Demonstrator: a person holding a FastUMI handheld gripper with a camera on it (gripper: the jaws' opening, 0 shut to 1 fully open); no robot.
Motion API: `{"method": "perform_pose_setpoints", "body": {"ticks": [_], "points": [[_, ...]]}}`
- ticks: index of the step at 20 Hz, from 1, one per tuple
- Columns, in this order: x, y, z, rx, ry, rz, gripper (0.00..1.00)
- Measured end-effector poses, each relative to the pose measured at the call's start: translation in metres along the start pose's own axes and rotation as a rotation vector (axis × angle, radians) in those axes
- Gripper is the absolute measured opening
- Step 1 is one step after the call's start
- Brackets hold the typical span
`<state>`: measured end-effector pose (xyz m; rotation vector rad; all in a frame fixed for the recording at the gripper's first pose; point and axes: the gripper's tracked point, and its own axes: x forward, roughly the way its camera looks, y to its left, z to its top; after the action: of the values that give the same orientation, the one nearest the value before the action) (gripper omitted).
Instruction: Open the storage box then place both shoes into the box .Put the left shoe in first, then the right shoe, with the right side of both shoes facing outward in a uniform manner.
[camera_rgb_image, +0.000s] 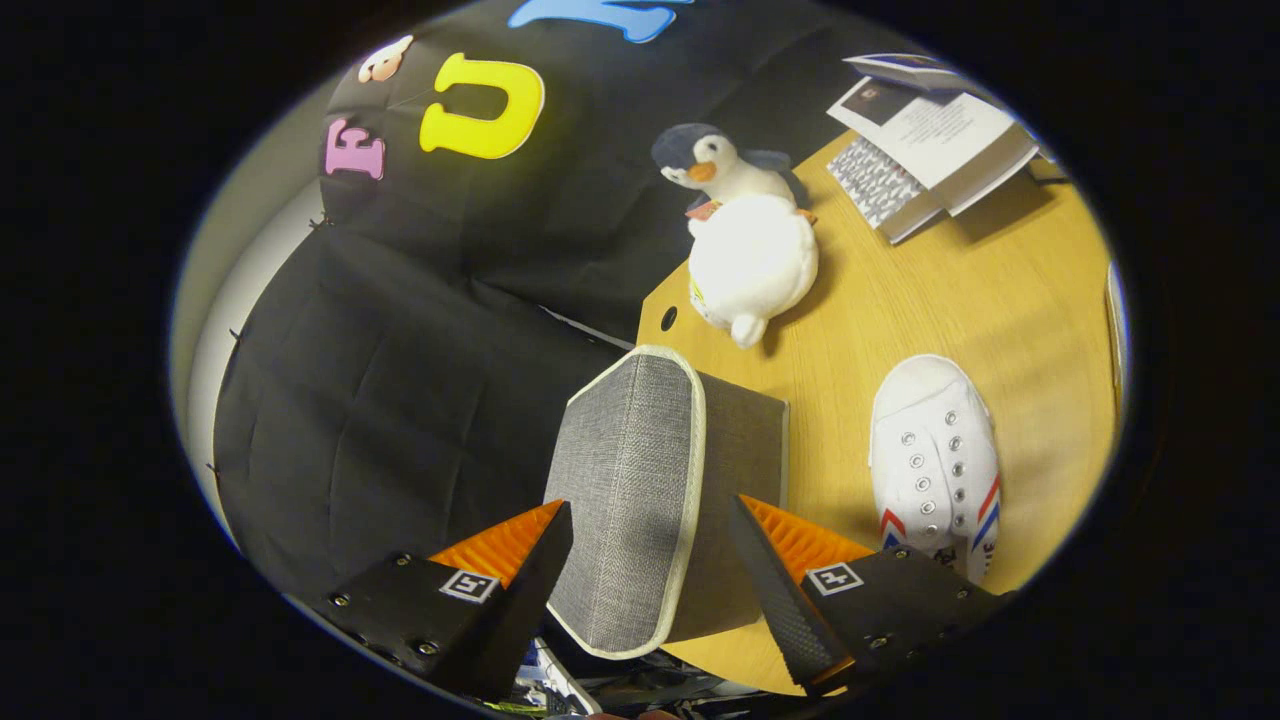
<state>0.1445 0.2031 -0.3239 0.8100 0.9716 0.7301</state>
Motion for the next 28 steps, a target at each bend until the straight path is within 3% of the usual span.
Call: {"method": "perform_pose_setpoints", "body": {"ticks": [7, 9, 10, 11, 14, 16, 18, 28], "points": [[0.035, -0.001, -0.018, 0.167, 0.107, 0.103, 0.96], [0.036, 0.006, -0.015, 0.181, 0.117, 0.139, 0.91], [0.031, 0.013, -0.016, 0.177, 0.132, 0.173, 0.75], [0.031, 0.013, -0.018, 0.155, 0.15, 0.163, 0.75], [0.016, 0.013, -0.007, 0.148, 0.129, 0.171, 0.45], [0.018, 0.017, 0.002, 0.169, 0.125, 0.161, 0.16], [0.018, 0.024, 0.003, 0.169, 0.136, 0.155, 0.09], [0.011, 0.153, 0.013, 0.004, 0.144, 0.3, 0.09]]}}
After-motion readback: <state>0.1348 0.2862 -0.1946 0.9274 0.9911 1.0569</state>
